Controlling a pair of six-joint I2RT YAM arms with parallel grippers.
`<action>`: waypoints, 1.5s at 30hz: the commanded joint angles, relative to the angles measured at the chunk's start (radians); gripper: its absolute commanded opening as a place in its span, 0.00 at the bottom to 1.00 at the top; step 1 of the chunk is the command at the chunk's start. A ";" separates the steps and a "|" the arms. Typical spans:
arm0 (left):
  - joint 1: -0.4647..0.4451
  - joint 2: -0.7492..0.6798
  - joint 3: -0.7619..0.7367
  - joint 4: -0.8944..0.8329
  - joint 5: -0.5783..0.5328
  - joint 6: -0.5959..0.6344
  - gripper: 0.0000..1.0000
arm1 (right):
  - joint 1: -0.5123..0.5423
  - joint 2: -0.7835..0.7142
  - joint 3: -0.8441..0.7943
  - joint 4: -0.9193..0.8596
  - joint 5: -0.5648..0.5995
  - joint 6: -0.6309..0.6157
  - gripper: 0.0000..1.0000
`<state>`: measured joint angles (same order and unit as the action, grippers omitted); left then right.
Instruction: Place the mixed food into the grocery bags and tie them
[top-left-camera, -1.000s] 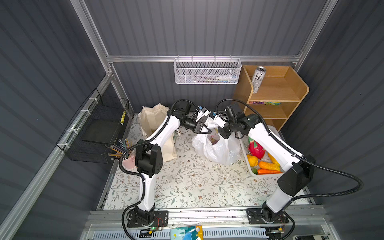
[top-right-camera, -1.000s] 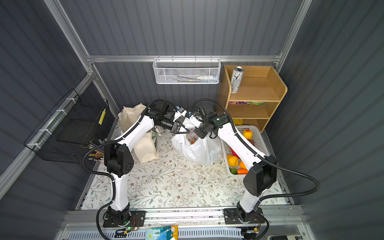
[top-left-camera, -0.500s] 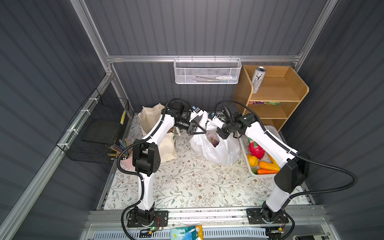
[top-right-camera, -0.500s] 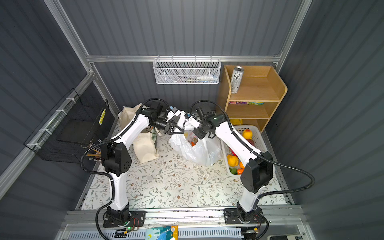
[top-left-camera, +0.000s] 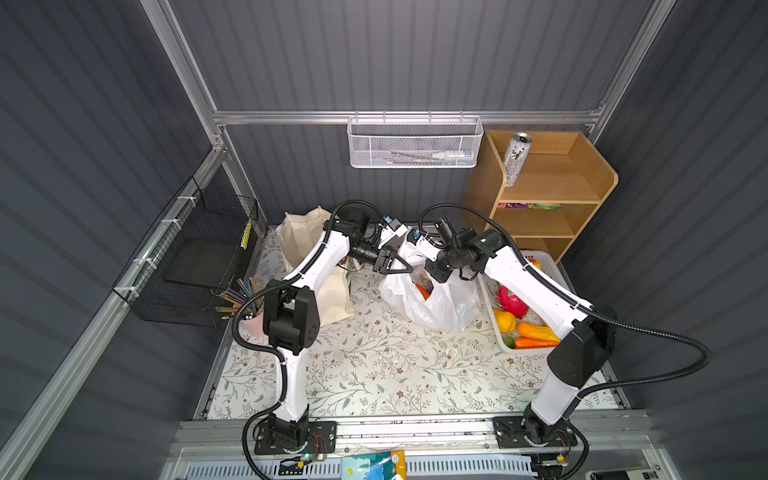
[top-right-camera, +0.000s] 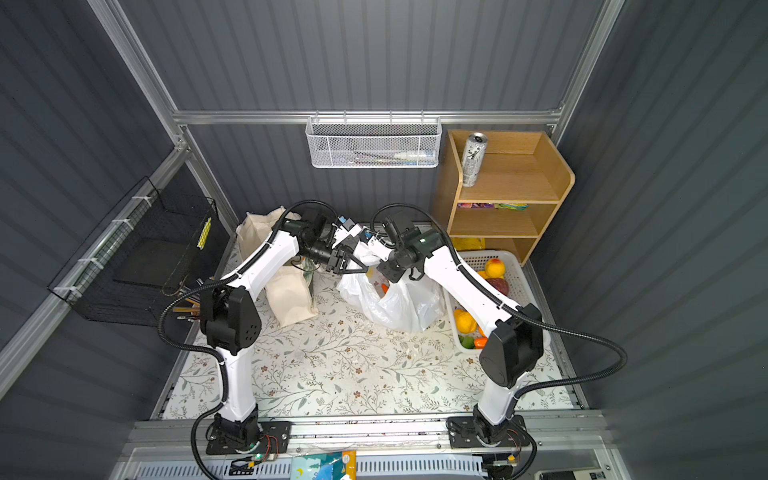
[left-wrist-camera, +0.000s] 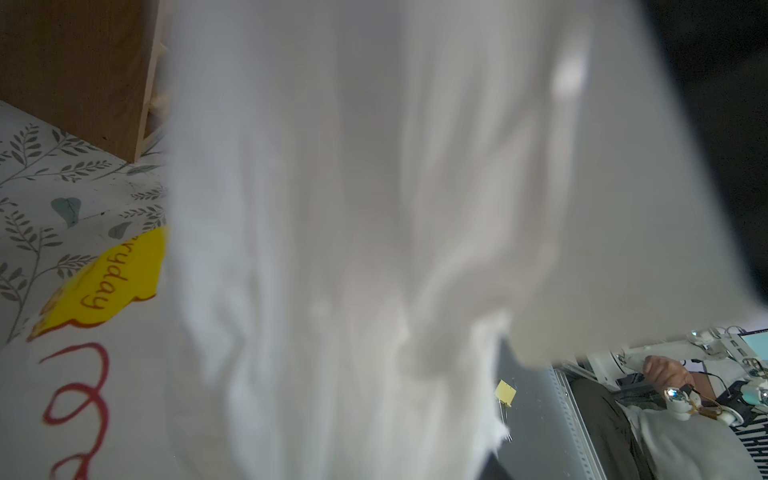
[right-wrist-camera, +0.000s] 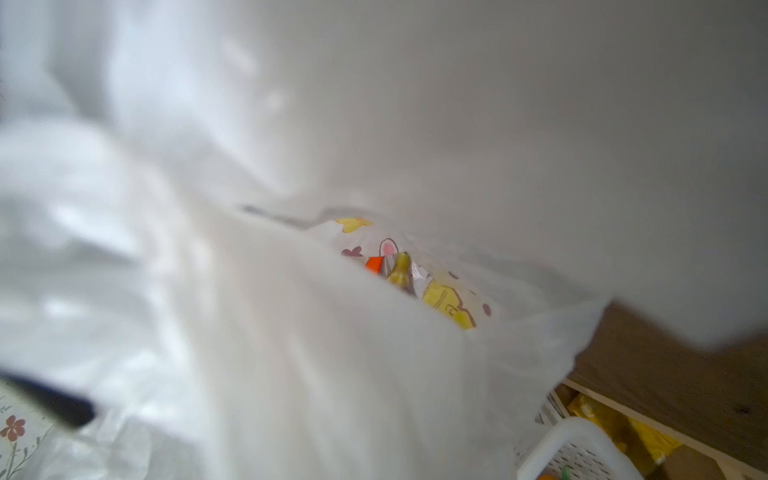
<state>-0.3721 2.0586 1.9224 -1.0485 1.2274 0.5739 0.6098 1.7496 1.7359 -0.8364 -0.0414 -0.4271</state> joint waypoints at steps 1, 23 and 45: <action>-0.004 -0.057 -0.034 0.028 0.001 -0.019 0.40 | 0.023 0.022 0.039 -0.026 -0.005 -0.001 0.00; 0.032 -0.176 -0.237 0.461 -0.013 -0.301 0.43 | 0.028 -0.031 -0.080 0.015 -0.042 0.001 0.00; 0.029 -0.158 -0.304 0.770 0.056 -0.538 0.42 | 0.030 -0.038 -0.120 0.068 -0.111 0.016 0.00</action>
<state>-0.3450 1.9156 1.6283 -0.3641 1.2503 0.1024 0.6418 1.7008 1.6279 -0.7689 -0.1352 -0.4152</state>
